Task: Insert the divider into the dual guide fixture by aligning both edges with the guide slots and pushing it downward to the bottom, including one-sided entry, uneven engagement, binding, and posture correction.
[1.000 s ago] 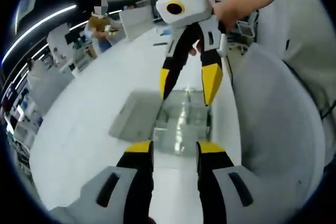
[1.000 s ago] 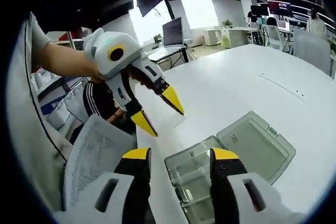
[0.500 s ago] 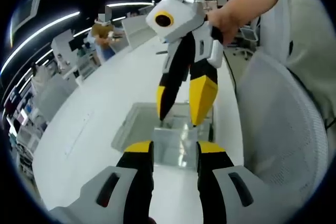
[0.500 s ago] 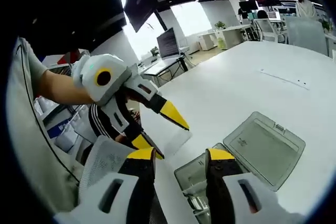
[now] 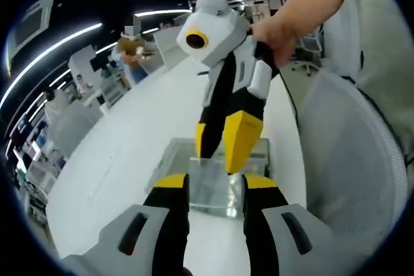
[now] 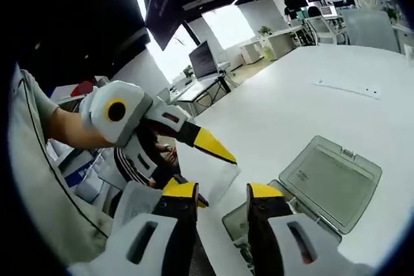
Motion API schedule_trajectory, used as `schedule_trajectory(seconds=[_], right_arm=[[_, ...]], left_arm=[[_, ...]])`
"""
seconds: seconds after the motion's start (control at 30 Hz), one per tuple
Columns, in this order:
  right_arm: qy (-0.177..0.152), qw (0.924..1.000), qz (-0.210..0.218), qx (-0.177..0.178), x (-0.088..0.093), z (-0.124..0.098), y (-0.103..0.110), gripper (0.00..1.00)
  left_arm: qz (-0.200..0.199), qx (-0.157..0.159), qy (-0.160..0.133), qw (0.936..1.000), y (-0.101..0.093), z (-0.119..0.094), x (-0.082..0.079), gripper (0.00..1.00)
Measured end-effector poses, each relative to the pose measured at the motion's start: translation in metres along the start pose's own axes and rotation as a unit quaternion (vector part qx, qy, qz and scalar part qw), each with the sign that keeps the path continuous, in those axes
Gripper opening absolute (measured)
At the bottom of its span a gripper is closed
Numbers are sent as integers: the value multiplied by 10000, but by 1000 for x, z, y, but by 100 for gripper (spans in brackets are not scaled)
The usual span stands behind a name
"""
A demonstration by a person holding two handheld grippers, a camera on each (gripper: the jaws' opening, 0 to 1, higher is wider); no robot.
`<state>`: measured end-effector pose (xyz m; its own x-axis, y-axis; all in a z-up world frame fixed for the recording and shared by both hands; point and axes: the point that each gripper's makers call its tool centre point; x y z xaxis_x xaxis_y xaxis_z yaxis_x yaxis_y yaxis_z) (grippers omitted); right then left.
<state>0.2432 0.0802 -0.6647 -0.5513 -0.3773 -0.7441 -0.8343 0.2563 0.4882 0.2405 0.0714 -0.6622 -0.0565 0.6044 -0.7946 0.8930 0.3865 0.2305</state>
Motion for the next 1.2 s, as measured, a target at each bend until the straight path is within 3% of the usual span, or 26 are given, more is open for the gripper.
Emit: schedule_trajectory(seconds=[0.73, 1.2], right_arm=[[-9, 9990, 436, 17, -3, -6, -5, 2], [-41, 9965, 830, -66, -4, -5, -3, 0]], left_arm=[[300, -271, -89, 9991, 6, 4, -15, 29], [398, -348, -115, 9985, 6, 3, -15, 29]])
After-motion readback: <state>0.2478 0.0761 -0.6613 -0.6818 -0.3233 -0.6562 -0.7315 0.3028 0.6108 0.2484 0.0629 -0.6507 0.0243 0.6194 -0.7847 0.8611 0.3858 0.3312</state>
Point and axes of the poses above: the point that each gripper's makers call its tool centre point, and the gripper's own axes: z roughly forward along the fingers, y roughly to its left, x roughly out of its underside, and after that the axes turned 2 degrees about x, right-handed
